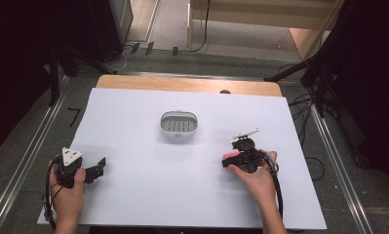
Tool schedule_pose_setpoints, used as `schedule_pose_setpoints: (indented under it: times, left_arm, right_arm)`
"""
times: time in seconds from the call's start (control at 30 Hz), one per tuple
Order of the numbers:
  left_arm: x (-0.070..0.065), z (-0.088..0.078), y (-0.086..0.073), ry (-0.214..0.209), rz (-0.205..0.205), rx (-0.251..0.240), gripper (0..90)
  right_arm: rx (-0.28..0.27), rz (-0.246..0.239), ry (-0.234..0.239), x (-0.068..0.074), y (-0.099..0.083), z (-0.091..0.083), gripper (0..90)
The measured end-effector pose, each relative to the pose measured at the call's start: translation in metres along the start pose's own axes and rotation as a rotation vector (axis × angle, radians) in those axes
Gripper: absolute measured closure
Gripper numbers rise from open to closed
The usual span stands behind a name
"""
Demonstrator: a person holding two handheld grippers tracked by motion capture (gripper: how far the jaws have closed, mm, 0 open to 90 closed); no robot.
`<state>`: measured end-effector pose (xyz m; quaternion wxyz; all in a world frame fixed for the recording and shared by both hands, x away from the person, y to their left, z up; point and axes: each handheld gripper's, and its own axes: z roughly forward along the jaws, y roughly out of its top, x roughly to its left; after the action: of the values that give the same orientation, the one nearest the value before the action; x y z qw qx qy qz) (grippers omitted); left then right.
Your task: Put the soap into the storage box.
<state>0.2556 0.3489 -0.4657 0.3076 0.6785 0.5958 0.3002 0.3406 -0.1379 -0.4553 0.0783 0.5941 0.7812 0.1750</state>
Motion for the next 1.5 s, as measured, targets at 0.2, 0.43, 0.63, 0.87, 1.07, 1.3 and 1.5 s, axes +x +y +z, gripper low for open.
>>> schedule_pose_setpoints:
  times: [0.2, 0.43, 0.63, 0.87, 1.07, 1.3, 1.5]
  left_arm:
    - [0.000, 0.000, 0.000, -0.001, 0.003, 0.000, 14.6]
    - [0.000, 0.000, 0.000, -0.001, 0.004, 0.000, 14.6]
    - [0.000, 0.001, 0.000, -0.001, 0.004, 0.001, 14.6]
    - [0.000, 0.001, 0.000, -0.002, 0.002, 0.003, 14.6]
    - [-0.001, 0.001, 0.000, -0.004, 0.005, 0.002, 14.6]
    - [-0.001, 0.001, 0.000, -0.005, 0.006, 0.004, 14.6]
    - [-0.001, 0.001, 0.000, -0.006, 0.006, 0.006, 14.6]
  right_arm:
    - [-0.016, 0.032, -0.008, 0.006, 0.002, -0.004, 13.5]
    - [-0.028, 0.076, 0.000, 0.010, 0.006, -0.005, 13.6]
    - [-0.045, 0.080, 0.002, 0.018, 0.010, -0.007, 13.6]
    - [-0.039, 0.092, -0.008, 0.034, 0.022, -0.005, 13.6]
    - [-0.049, 0.093, 0.001, 0.046, 0.031, -0.007, 13.6]
    - [-0.052, 0.084, 0.003, 0.060, 0.041, -0.008, 13.6]
    - [-0.053, 0.086, 0.004, 0.068, 0.048, -0.010, 13.6]
